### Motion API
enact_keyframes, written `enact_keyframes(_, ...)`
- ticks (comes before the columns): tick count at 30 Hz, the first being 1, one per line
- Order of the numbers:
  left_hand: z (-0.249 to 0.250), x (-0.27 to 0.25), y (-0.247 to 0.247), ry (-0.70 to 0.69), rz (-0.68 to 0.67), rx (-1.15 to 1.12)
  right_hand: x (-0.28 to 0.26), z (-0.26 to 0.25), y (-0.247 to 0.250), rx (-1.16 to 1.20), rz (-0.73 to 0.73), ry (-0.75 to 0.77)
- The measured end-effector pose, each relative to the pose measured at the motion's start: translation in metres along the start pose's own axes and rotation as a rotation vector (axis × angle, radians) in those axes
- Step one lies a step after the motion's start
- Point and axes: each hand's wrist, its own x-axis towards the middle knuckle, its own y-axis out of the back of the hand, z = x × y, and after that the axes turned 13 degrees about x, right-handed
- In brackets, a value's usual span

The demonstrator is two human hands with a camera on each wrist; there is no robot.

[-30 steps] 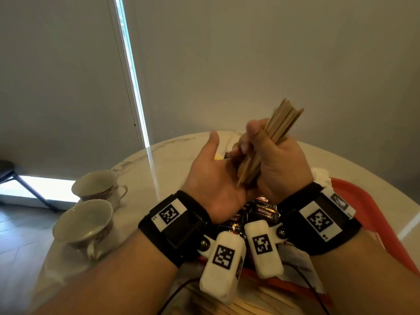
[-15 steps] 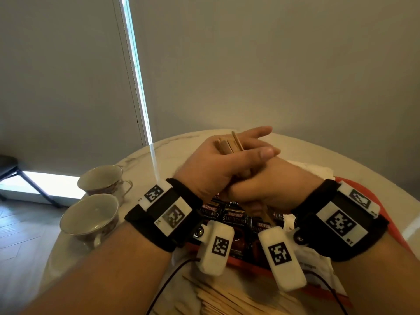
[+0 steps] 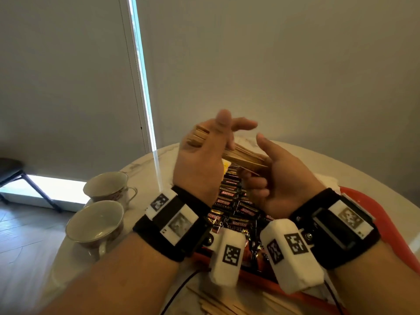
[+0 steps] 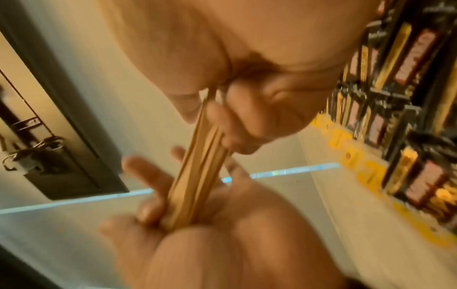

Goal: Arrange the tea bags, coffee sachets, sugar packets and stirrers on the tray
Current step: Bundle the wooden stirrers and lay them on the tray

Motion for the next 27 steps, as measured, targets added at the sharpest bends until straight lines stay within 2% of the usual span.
enact_keyframes(5,0.003,-0.009,-0.008,-0.073,-0.093,0.156,0.001,0.001,0.001,-0.064,-0.008,0.12)
enact_keyframes(11,0.002,-0.008,-0.008,-0.016,-0.08,0.115,0.003,0.01,-0.003,0.05,-0.078,0.094)
enact_keyframes(15,0.011,-0.011,-0.009,-0.007,-0.039,0.149,0.004,0.008,-0.004,0.069,-0.015,0.201)
enact_keyframes(20,0.002,-0.001,0.002,-0.182,0.095,0.326,0.008,-0.001,0.002,-0.016,0.131,0.297)
enact_keyframes(24,-0.003,0.002,0.009,-0.332,0.074,0.589,0.006,0.003,-0.002,-0.107,0.17,0.333)
enact_keyframes(27,-0.004,0.005,0.01,-0.393,0.093,0.717,0.004,0.004,-0.005,-0.126,0.164,0.289)
